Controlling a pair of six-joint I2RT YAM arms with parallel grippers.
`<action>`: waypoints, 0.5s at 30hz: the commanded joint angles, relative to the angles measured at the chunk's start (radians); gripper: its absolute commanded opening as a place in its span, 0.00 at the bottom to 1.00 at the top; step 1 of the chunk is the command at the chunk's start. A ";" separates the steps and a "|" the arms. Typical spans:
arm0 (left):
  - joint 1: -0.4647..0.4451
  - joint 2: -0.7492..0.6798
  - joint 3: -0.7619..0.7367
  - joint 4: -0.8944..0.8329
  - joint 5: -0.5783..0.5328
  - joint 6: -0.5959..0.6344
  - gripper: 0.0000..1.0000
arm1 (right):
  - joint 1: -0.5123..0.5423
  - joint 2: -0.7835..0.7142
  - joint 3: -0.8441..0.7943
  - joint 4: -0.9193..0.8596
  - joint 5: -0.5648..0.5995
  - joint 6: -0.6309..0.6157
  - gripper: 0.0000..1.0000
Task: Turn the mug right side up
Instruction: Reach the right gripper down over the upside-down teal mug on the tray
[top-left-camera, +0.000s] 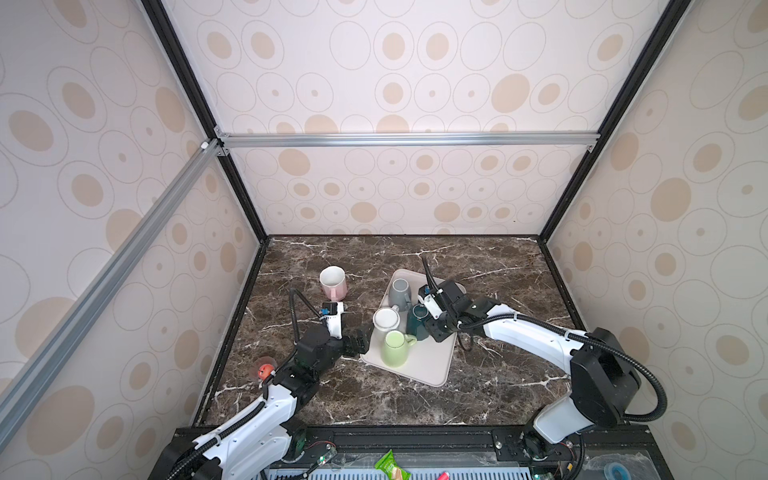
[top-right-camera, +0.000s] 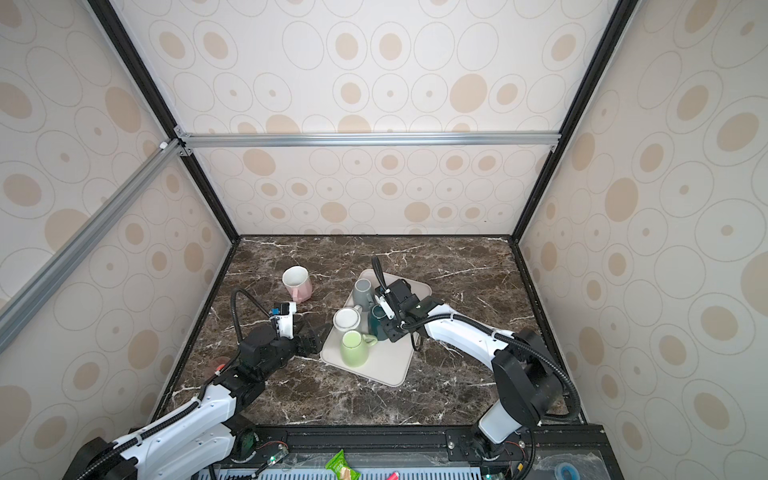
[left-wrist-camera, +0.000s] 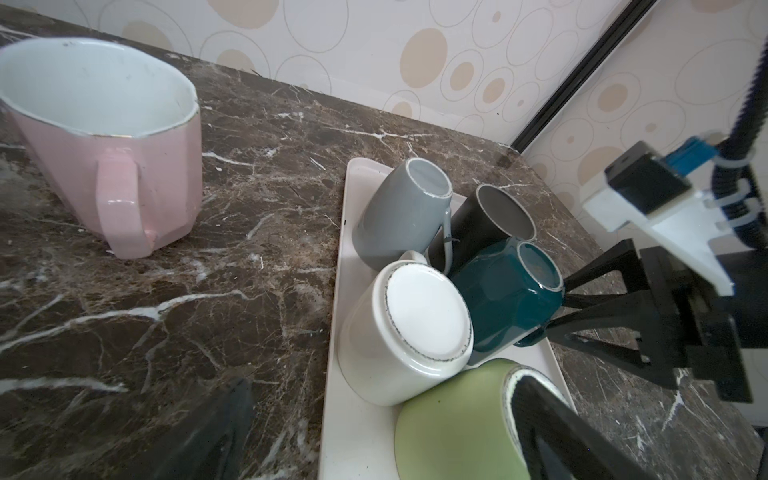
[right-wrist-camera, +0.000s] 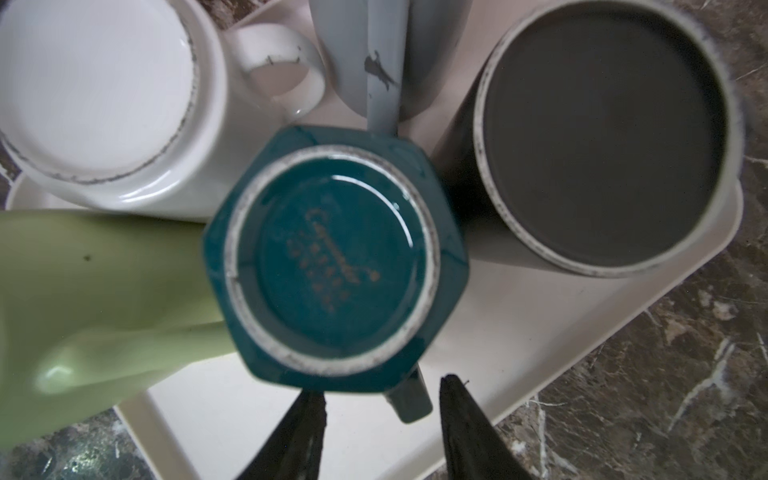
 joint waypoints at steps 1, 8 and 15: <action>-0.009 -0.028 -0.010 0.021 -0.026 0.020 0.98 | 0.008 0.026 0.028 -0.044 0.018 -0.059 0.47; -0.009 0.002 -0.005 0.022 -0.029 0.020 0.98 | 0.008 0.044 0.053 -0.091 -0.032 -0.094 0.48; -0.009 0.026 -0.007 0.029 -0.033 0.015 0.98 | 0.010 0.066 0.058 -0.086 -0.048 -0.074 0.40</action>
